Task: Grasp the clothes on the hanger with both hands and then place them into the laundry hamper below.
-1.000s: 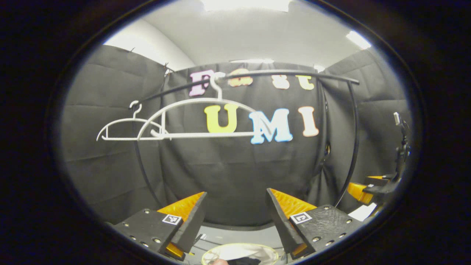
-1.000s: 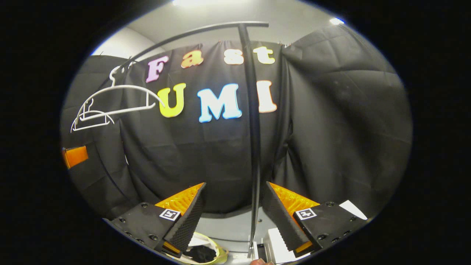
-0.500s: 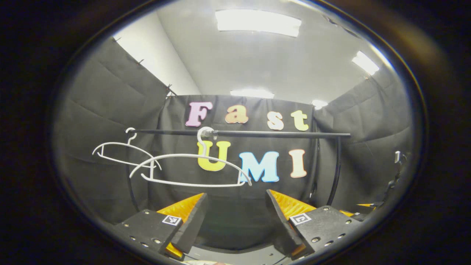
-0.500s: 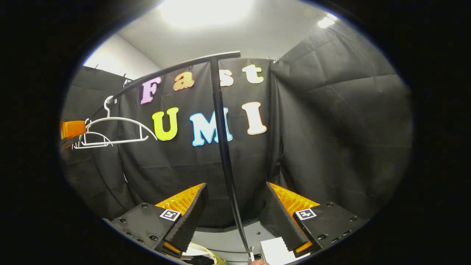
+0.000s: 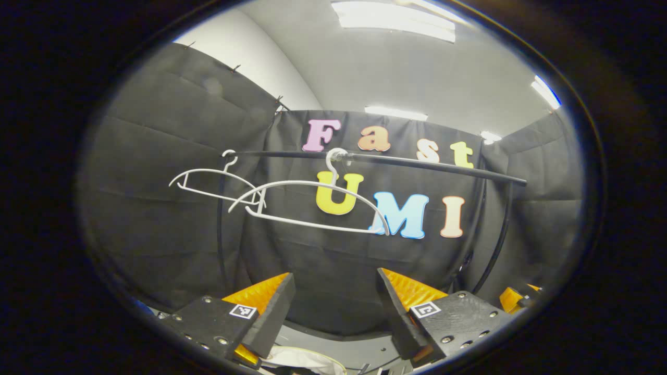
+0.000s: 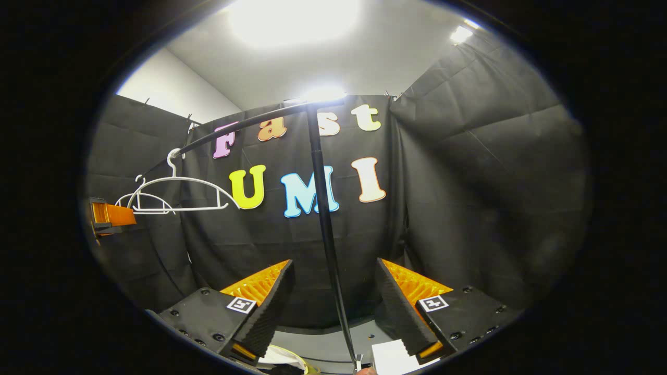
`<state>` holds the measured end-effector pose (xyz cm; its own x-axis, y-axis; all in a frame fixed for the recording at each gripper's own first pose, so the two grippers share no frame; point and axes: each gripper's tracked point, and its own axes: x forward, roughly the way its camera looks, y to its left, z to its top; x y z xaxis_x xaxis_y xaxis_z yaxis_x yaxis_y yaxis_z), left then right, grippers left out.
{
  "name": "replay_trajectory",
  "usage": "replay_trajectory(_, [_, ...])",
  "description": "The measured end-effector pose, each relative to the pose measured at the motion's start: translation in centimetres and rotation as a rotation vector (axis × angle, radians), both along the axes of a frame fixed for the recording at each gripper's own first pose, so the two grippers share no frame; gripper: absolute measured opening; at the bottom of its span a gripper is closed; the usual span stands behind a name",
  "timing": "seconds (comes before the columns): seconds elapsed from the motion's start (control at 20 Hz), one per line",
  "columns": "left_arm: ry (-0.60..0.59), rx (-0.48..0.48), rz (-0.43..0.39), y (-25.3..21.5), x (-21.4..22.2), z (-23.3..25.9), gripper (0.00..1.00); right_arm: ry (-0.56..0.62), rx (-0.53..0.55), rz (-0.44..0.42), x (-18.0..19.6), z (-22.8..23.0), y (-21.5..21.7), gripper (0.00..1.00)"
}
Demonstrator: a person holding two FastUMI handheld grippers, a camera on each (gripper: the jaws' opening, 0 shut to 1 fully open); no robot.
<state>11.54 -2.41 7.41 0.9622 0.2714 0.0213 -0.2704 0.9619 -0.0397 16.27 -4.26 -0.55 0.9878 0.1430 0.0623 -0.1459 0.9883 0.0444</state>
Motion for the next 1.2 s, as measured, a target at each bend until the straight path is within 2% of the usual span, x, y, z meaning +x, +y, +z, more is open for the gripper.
replay_trajectory(0.1, [-0.008, 0.021, 0.004, 0.6, -1.0, 0.6, 0.92, 0.003, 0.006, 0.011, 0.3, -0.2, -0.1, 0.91])
replay_trajectory(0.15, [-0.016, 0.034, 0.001, 0.9, -1.3, 1.0, 0.92, 0.002, 0.001, 0.011, 0.3, -0.2, -0.1, 0.97])
replay_trajectory(0.2, [-0.024, 0.052, -0.003, 1.1, -1.7, 1.4, 0.92, 0.001, -0.006, 0.007, 0.3, -0.2, -0.3, 0.97])
replay_trajectory(0.25, [-0.027, 0.075, -0.008, 1.4, -2.0, 1.6, 0.92, 0.001, -0.012, 0.000, 0.2, -0.1, -0.5, 0.91])
replay_trajectory(0.35, [-0.025, 0.112, -0.031, 1.9, -2.2, 1.5, 0.92, 0.000, -0.006, -0.013, -0.2, 0.1, -0.6, 0.91])
replay_trajectory(0.4, [-0.016, 0.115, -0.041, 2.2, -2.2, 1.1, 0.92, -0.005, 0.001, -0.019, 0.0, 0.0, -0.8, 0.97])
replay_trajectory(0.65, [0.026, 0.114, -0.111, 3.5, -3.5, -1.1, 0.92, 0.025, 0.019, -0.022, -0.5, -0.3, 0.0, 0.97])
replay_trajectory(0.85, [0.035, 0.135, -0.141, 4.8, -4.7, -1.6, 0.92, 0.034, 0.027, -0.007, -1.1, -0.1, 2.8, 0.97])
replay_trajectory(1.0, [0.004, 0.115, -0.148, 6.0, -5.8, -1.6, 0.92, 0.016, 0.022, -0.004, -1.8, 0.3, 4.4, 0.97])
replay_trajectory(1.2, [0.008, 0.105, -0.121, 8.6, -7.4, -2.7, 0.91, 0.032, 0.007, 0.049, -2.4, -0.2, 8.6, 0.96])
